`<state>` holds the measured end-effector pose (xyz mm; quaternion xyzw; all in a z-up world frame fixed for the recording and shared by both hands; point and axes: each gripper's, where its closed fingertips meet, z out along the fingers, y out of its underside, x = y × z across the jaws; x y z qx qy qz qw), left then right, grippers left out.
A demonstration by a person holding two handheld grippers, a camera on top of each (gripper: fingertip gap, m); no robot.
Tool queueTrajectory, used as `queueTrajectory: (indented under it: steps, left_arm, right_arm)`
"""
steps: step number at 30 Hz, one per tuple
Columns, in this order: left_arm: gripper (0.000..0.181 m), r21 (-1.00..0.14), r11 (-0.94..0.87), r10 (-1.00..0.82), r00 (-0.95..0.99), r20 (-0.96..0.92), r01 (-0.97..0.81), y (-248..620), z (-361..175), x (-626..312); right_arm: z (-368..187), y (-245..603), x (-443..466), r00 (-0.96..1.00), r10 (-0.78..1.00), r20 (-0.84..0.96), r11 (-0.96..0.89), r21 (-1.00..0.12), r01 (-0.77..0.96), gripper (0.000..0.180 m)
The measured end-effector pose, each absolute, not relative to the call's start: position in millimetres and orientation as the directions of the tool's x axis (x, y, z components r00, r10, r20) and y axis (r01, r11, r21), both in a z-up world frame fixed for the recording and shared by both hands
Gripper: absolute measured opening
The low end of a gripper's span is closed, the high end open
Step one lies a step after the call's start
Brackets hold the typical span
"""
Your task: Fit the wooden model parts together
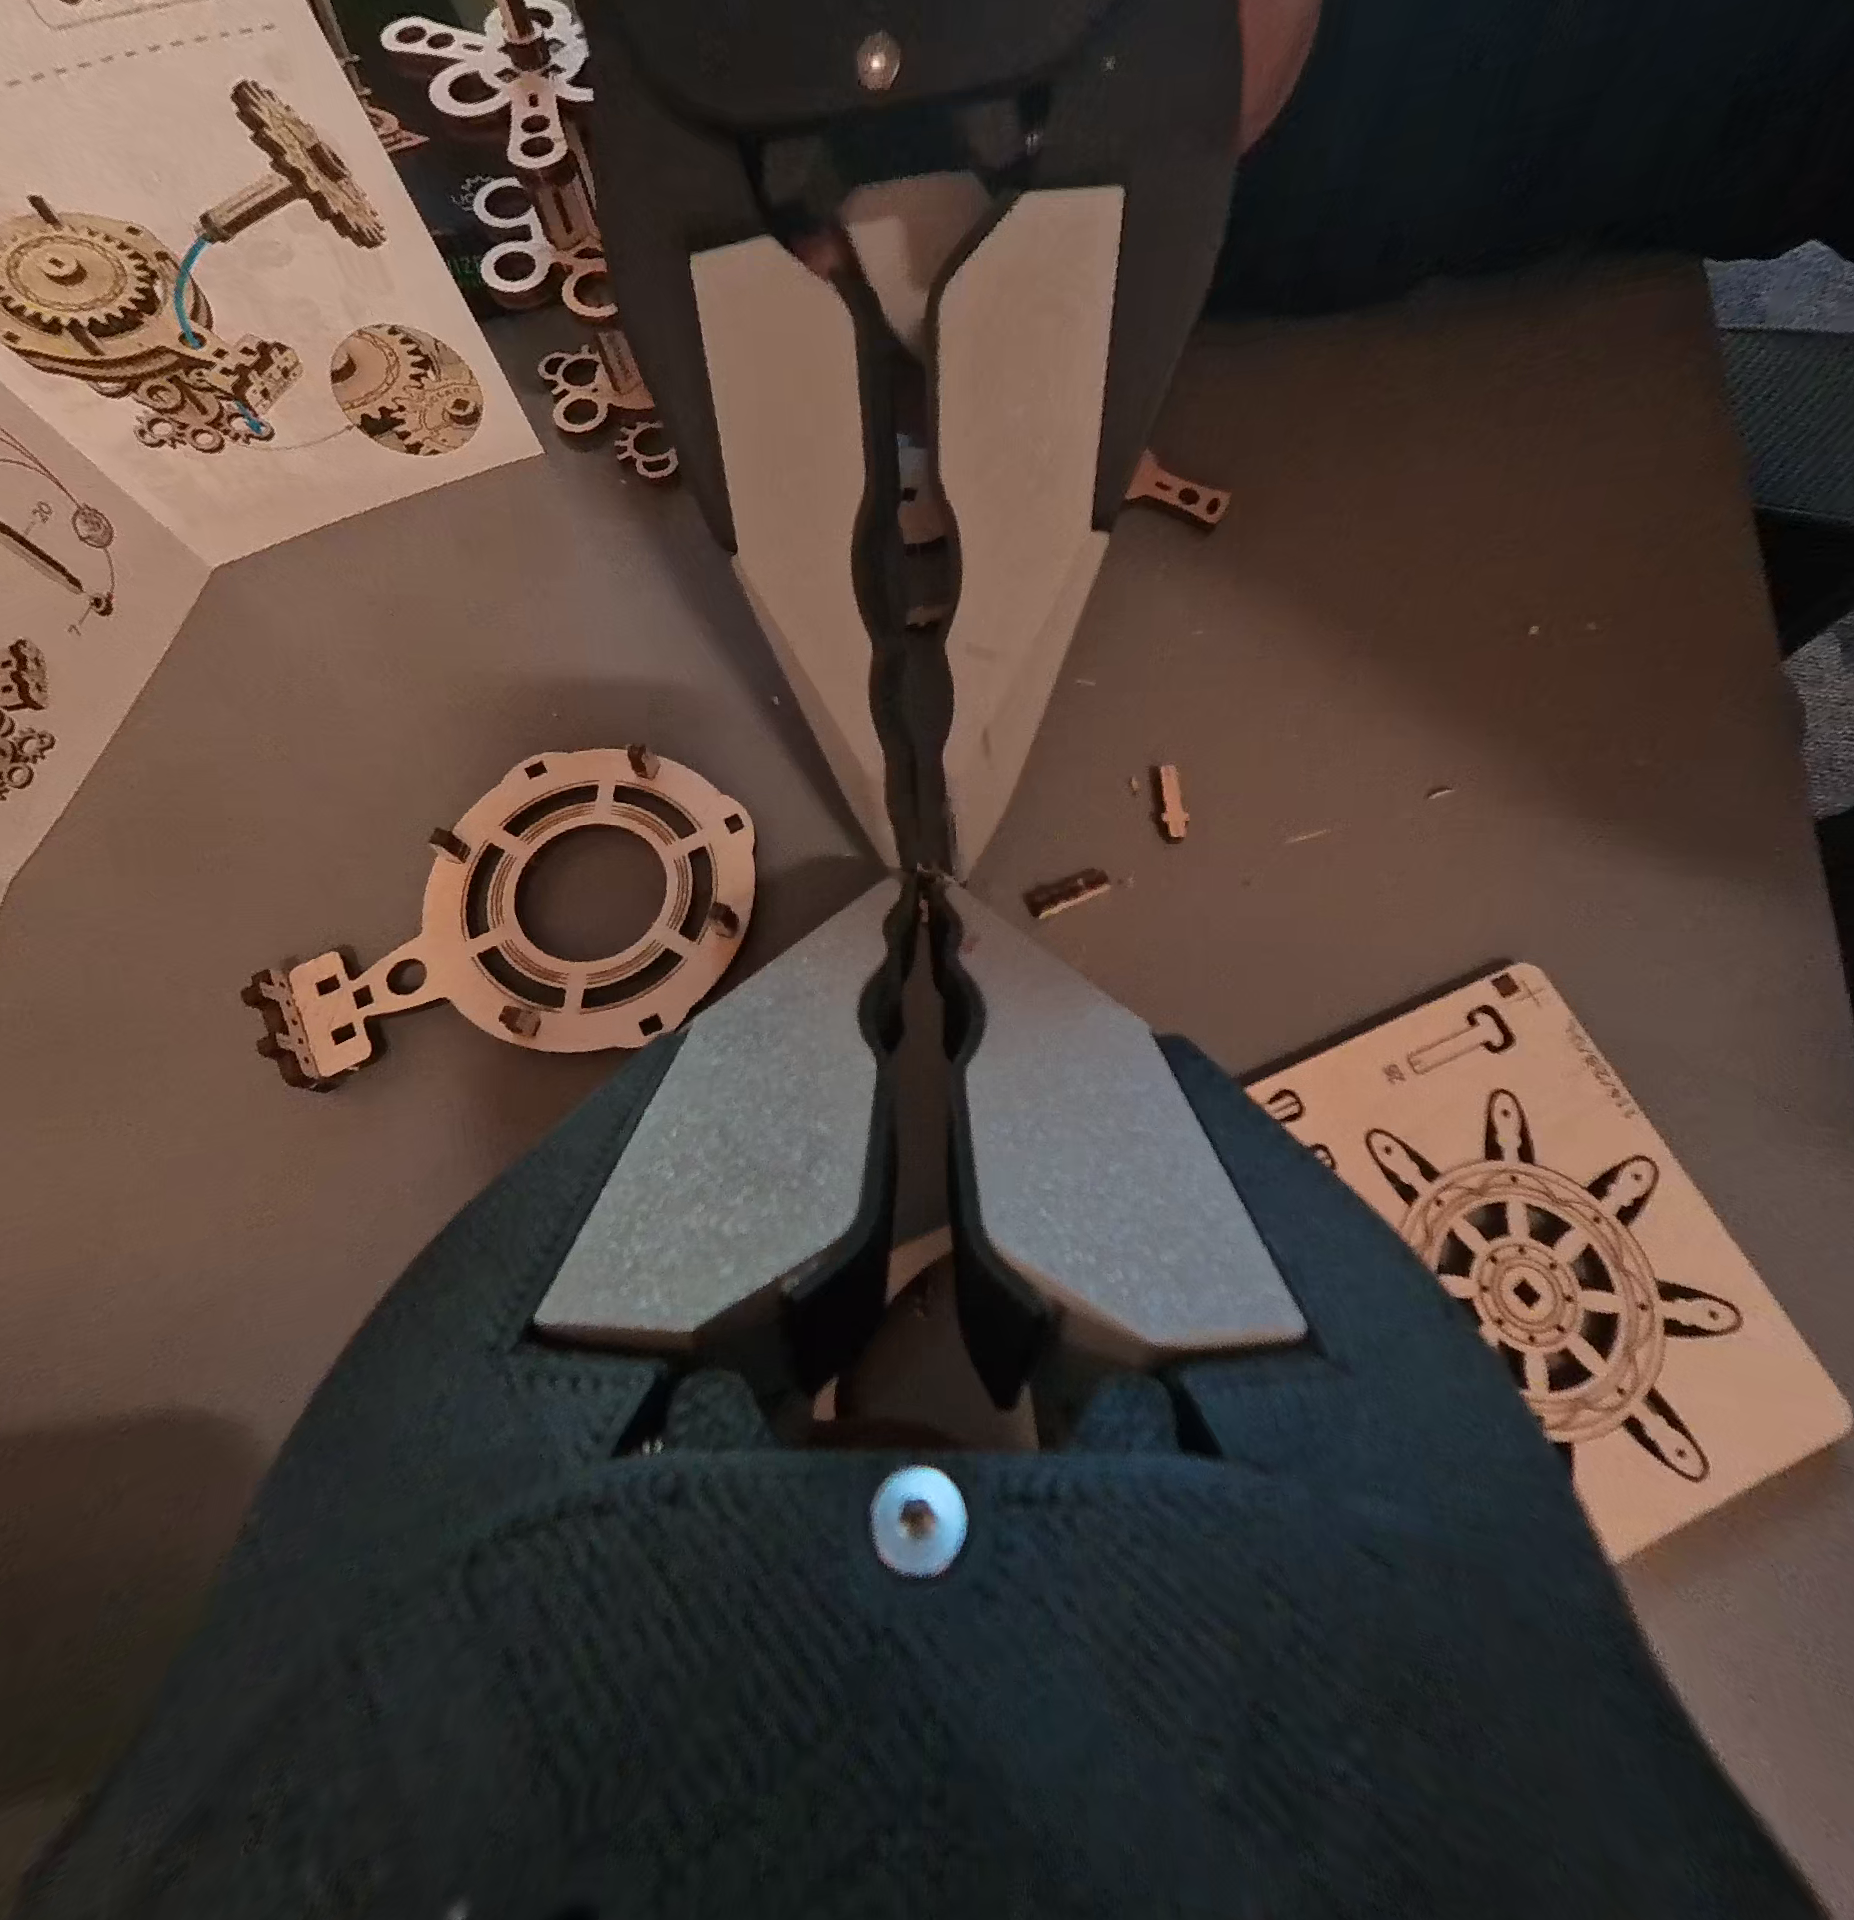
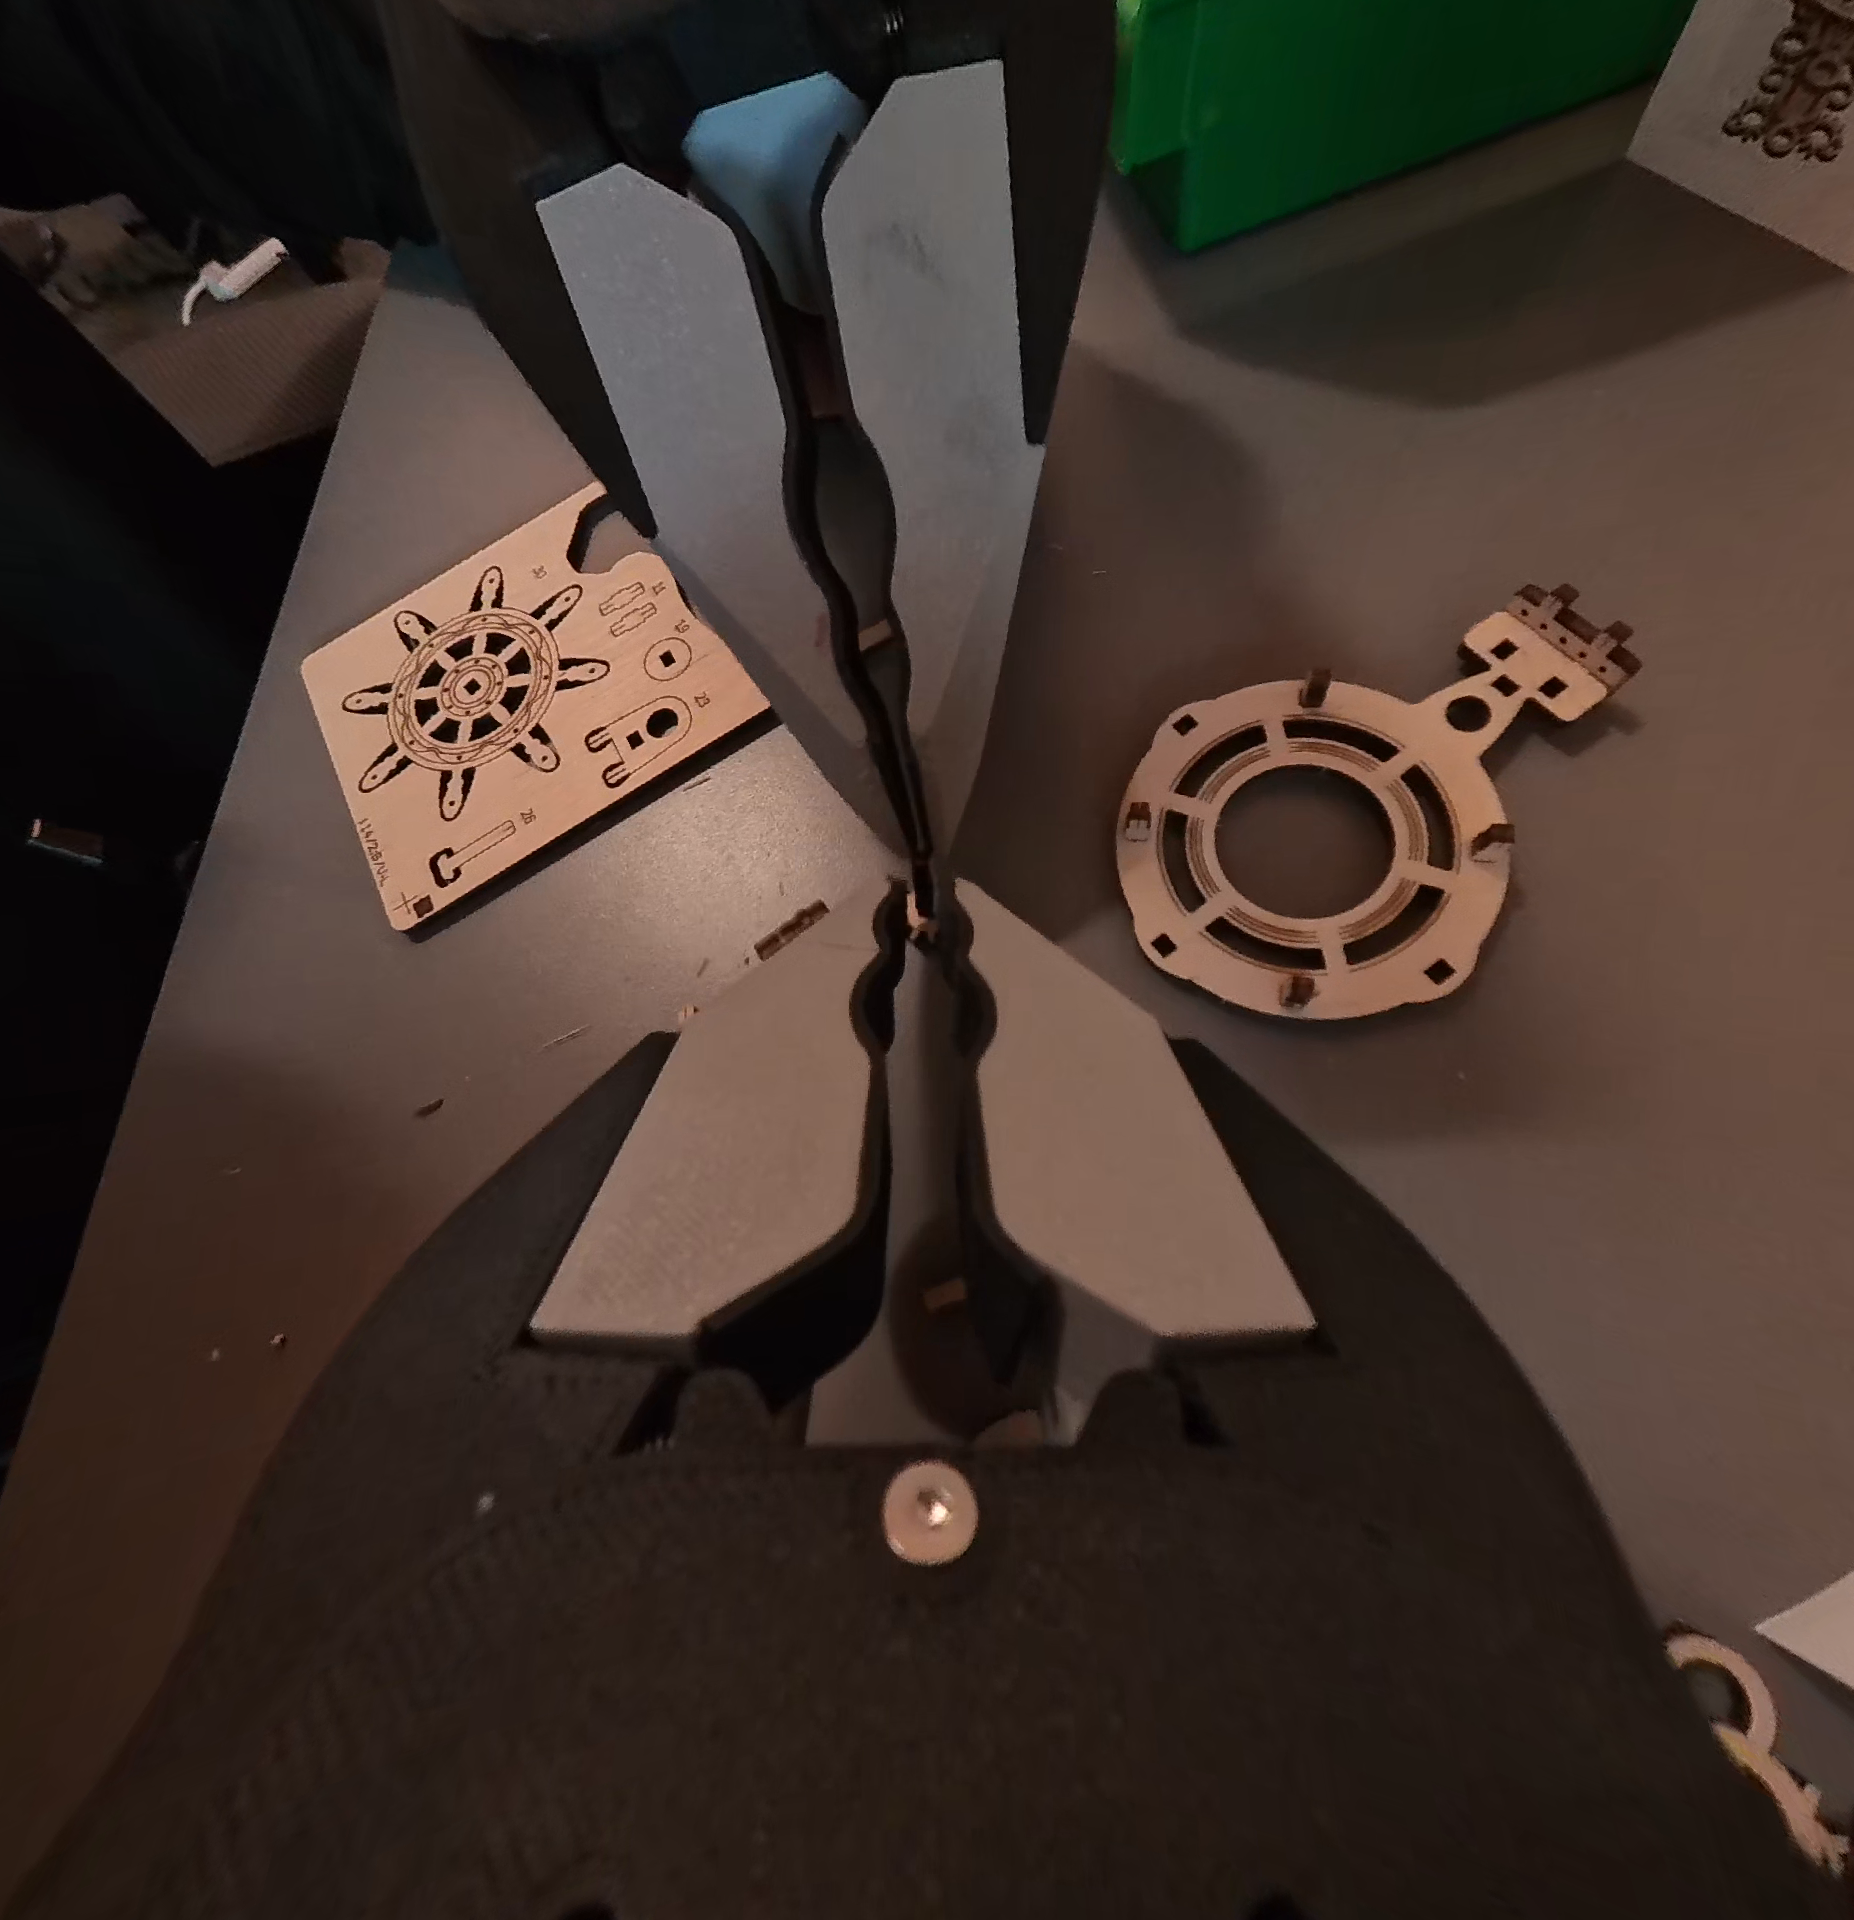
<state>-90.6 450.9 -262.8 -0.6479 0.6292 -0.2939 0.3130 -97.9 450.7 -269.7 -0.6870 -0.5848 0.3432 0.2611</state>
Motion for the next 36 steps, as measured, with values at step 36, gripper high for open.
queueTrajectory:
  steps: [36]
  left_arm:
    - [0.003, -0.773, -0.016, -0.998, 0.052, -0.022, -0.635, 455, -263, -89]
  right_arm:
    - [-270, 454, -87, 0.099, 0.994, -0.041, -0.098, -0.732, 0.675, 0.005]
